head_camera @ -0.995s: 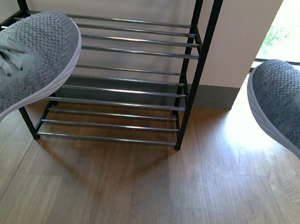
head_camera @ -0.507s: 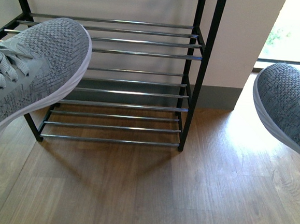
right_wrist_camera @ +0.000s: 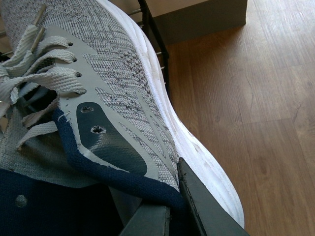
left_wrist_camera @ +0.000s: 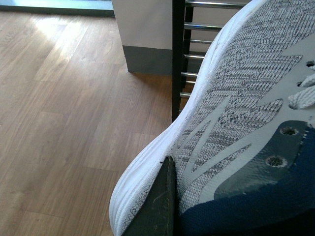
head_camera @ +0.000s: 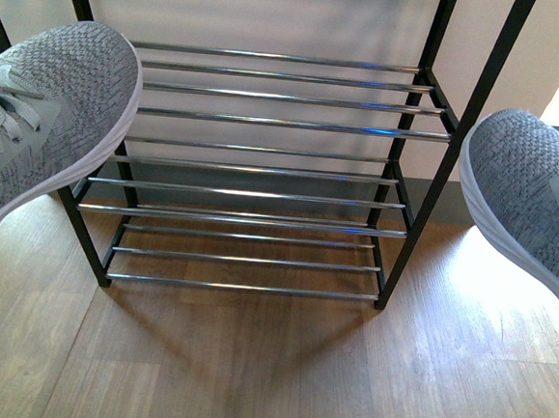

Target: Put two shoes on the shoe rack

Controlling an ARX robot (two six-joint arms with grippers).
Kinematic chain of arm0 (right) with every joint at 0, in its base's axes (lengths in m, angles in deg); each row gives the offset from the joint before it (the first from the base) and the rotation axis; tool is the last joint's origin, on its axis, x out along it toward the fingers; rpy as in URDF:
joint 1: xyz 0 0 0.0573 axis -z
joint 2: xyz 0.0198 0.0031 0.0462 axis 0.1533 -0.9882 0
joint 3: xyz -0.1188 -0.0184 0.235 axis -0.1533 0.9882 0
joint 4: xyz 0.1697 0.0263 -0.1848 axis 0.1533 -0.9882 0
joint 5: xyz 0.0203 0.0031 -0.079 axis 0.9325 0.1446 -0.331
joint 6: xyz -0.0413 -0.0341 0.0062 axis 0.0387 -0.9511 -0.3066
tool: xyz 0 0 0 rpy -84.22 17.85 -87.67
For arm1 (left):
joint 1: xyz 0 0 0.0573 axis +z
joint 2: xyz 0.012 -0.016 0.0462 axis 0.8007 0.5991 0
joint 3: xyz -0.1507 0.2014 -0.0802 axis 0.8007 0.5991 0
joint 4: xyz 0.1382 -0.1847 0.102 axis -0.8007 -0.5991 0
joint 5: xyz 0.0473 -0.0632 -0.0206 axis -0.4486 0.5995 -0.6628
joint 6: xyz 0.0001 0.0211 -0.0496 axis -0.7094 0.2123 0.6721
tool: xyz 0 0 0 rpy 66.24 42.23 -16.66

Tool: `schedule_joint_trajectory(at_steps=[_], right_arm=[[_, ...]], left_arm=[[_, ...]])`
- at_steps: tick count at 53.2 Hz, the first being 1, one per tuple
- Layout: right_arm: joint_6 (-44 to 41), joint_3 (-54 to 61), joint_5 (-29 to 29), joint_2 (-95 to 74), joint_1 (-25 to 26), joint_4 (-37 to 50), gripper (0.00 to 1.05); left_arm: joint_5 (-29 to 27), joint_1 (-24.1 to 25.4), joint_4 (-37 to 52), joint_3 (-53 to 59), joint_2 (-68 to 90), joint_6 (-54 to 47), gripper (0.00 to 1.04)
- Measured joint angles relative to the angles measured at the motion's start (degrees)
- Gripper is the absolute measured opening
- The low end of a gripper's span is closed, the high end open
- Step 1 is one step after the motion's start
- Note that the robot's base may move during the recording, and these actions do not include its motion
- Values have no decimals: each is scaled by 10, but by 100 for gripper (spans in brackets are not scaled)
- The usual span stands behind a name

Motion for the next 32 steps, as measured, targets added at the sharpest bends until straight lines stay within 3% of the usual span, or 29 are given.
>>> schedule_joint_trajectory(at_steps=[32], right_arm=[[0, 1, -7, 0, 2, 0, 1]], left_arm=[[10, -1, 0, 1, 0, 0, 2]])
